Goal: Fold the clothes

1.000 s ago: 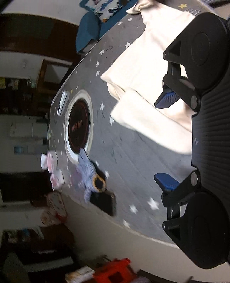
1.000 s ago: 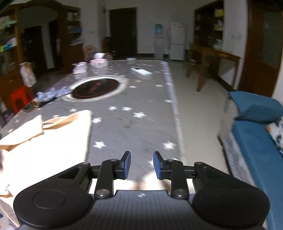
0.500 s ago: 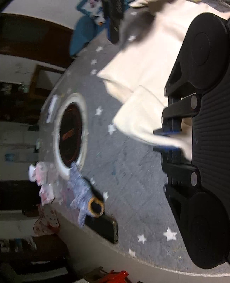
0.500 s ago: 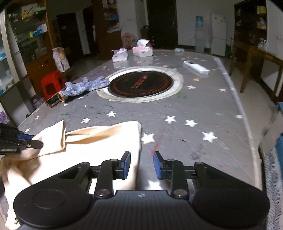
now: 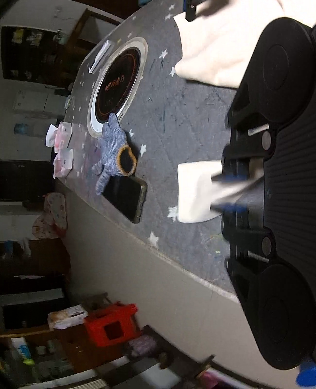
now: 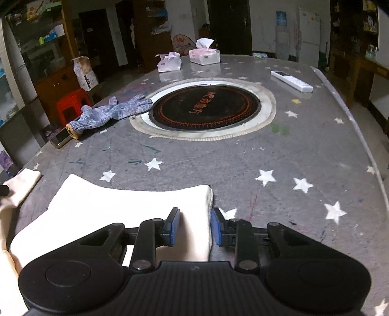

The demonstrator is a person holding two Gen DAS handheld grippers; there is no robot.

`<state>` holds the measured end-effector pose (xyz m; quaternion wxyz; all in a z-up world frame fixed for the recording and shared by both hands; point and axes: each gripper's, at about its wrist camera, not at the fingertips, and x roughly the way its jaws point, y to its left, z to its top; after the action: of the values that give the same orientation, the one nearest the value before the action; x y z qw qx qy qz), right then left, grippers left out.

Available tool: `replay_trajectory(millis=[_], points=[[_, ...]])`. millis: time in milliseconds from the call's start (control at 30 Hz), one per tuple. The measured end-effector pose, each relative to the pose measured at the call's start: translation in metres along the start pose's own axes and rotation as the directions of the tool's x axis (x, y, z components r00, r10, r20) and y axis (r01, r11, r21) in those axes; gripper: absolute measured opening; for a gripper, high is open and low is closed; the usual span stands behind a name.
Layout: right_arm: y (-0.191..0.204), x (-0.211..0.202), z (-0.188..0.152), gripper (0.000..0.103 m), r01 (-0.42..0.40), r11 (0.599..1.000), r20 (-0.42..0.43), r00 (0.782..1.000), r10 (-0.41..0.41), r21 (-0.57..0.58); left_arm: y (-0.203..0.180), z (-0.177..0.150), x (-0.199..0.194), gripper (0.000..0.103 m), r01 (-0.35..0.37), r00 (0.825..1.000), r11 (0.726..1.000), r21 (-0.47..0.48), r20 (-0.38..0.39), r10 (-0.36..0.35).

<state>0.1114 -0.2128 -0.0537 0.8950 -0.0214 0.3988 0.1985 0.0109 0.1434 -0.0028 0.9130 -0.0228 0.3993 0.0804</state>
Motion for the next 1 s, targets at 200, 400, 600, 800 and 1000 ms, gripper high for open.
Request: replay_trajectory(millis=[200, 400, 600, 800, 1000], points=[[0.004, -0.009, -0.001, 0.006, 0.009, 1.000, 0.032, 0.999, -0.008, -0.006, -0.050, 0.004, -0.009, 0.045, 0.174, 0.983, 0.971, 0.164, 0.029, -0.181], [0.006, -0.032, -0.003, 0.005, 0.016, 1.000, 0.072, 0.997, -0.015, -0.006, -0.102, 0.001, 0.024, 0.045, 0.294, 0.956, 0.922, 0.251, -0.058, -0.288], [0.003, -0.043, -0.006, 0.005, 0.025, 1.000, 0.083, 0.996, -0.024, -0.007, -0.106, 0.002, 0.041, 0.016, 0.363, 0.932, 0.908, 0.208, -0.079, -0.354], [-0.004, -0.045, -0.012, 0.005, 0.030, 0.999, 0.089, 0.995, -0.032, 0.026, -0.109, 0.000, 0.006, 0.005, 0.441, 0.888, 0.863, 0.246, 0.022, -0.460], [-0.013, -0.056, -0.022, 0.005, 0.040, 0.998, 0.098, 0.994, -0.045, 0.057, -0.131, -0.036, -0.058, 0.005, 0.502, 0.813, 0.741, 0.445, 0.050, -0.580]])
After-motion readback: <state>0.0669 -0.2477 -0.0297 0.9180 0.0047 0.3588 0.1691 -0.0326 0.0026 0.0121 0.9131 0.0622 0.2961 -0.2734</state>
